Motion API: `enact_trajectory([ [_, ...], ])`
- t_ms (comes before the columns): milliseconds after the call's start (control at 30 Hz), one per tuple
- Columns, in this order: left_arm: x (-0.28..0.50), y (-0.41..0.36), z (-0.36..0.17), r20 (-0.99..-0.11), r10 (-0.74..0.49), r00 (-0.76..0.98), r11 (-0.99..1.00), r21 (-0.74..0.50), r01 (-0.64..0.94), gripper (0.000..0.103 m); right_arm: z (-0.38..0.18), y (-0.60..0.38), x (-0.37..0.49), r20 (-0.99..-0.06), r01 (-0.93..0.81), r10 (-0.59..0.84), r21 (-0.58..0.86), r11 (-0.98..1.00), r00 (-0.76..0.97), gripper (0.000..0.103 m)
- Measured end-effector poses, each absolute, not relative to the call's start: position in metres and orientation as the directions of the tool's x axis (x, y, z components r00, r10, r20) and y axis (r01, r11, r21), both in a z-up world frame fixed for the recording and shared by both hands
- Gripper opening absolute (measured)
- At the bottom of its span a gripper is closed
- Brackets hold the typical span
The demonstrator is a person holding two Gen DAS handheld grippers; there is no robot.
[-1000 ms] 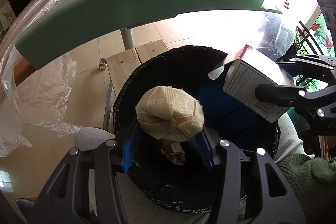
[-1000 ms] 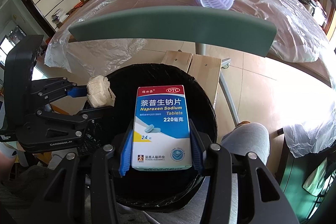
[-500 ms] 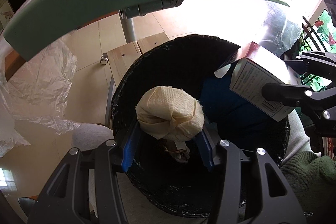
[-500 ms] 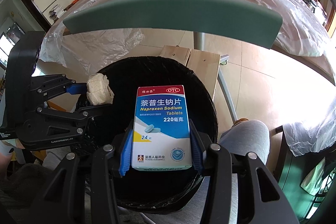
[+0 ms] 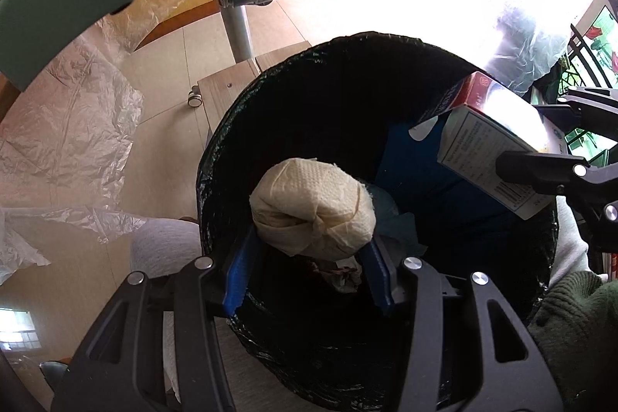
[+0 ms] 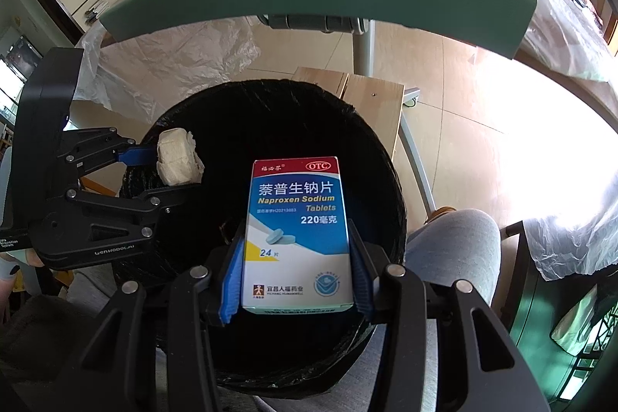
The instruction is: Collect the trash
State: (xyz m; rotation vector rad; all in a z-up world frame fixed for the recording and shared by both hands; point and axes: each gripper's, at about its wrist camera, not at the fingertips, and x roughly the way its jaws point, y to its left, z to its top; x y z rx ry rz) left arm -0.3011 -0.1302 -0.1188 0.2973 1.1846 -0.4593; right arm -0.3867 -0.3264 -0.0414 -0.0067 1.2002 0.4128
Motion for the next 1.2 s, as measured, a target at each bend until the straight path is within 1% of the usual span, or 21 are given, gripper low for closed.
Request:
enact_trajectory([
  [100,-0.3,-0.13,-0.121,-0.936,-0.198,0.29,0.868,-0.03,0.496,0.053,-0.043,-0.328,-0.387,-0.907,-0.305,0.303,0.212,0.928,0.293,0.046],
  [133,-0.299,-0.13,-0.12,-0.933,-0.216,0.286,0.869,-0.05,0.492,0.06,-0.042,-0.328,-0.387,-0.906,-0.294,0.297,0.208,0.933,0.302,0.05],
  [167,-0.298,-0.128,-0.12,-0.931,-0.225,0.289,0.872,-0.06,0.485,0.061,-0.041,-0.331,-0.387,-0.905,-0.279,0.295,0.211,0.937,0.308,0.062],
  [233,-0.297,-0.126,-0.118,-0.927,-0.248,0.282,0.871,-0.086,0.484,0.069,-0.038,-0.334,-0.387,-0.896,-0.267,0.307,0.225,0.937,0.32,0.07],
  [300,-0.301,-0.13,-0.114,-0.924,-0.249,0.29,0.868,-0.08,0.49,0.072,-0.031,-0.337,-0.388,-0.89,-0.266,0.302,0.217,0.939,0.341,0.07],
  [400,-0.306,-0.133,-0.107,-0.921,-0.218,0.322,0.864,-0.029,0.502,0.074,-0.016,-0.339,-0.391,-0.88,-0.271,0.28,0.183,0.945,0.384,0.072],
  [500,-0.312,-0.131,-0.088,-0.91,-0.247,0.335,0.859,-0.045,0.51,0.074,0.007,-0.342,-0.395,-0.852,-0.282,0.269,0.151,0.948,0.449,0.073],
  [600,-0.32,-0.125,-0.046,-0.862,-0.311,0.4,0.85,-0.064,0.523,0.074,0.04,-0.35,-0.396,-0.8,-0.283,0.275,0.137,0.949,0.534,0.079],
  [667,-0.32,-0.118,-0.017,-0.815,-0.348,0.463,0.851,-0.067,0.521,0.083,0.062,-0.356,-0.391,-0.755,-0.276,0.278,0.133,0.952,0.594,0.087],
  [700,-0.319,-0.114,-0.002,-0.782,-0.359,0.51,0.858,-0.062,0.509,0.096,0.076,-0.36,-0.388,-0.723,-0.268,0.275,0.128,0.955,0.634,0.09],
  [733,-0.317,-0.108,0.018,-0.725,-0.37,0.581,0.872,-0.055,0.487,0.102,0.088,-0.363,-0.383,-0.689,-0.259,0.27,0.123,0.958,0.672,0.095],
  [767,-0.315,-0.102,0.033,-0.674,-0.375,0.637,0.884,-0.053,0.465,0.102,0.098,-0.366,-0.379,-0.663,-0.252,0.267,0.121,0.96,0.699,0.099],
  [833,-0.299,-0.091,0.053,-0.609,-0.351,0.712,0.913,-0.054,0.404,0.102,0.111,-0.371,-0.364,-0.625,-0.24,0.258,0.115,0.964,0.737,0.099],
  [900,-0.273,-0.09,0.059,-0.628,-0.352,0.694,0.918,-0.086,0.387,0.102,0.123,-0.372,-0.342,-0.595,-0.233,0.249,0.105,0.967,0.764,0.099],
  [1033,-0.235,-0.098,0.056,-0.654,-0.364,0.663,0.915,-0.119,0.386,0.102,0.133,-0.369,-0.295,-0.584,-0.22,0.234,0.095,0.971,0.777,0.099],
  [1133,-0.217,-0.111,0.053,-0.674,-0.331,0.66,0.92,-0.074,0.386,0.102,0.131,-0.367,-0.26,-0.603,-0.216,0.237,0.11,0.97,0.761,0.099],
  [1200,-0.203,-0.122,0.047,-0.69,-0.313,0.653,0.921,-0.052,0.386,0.102,0.124,-0.365,-0.234,-0.633,-0.195,0.222,0.114,0.974,0.741,0.099],
])
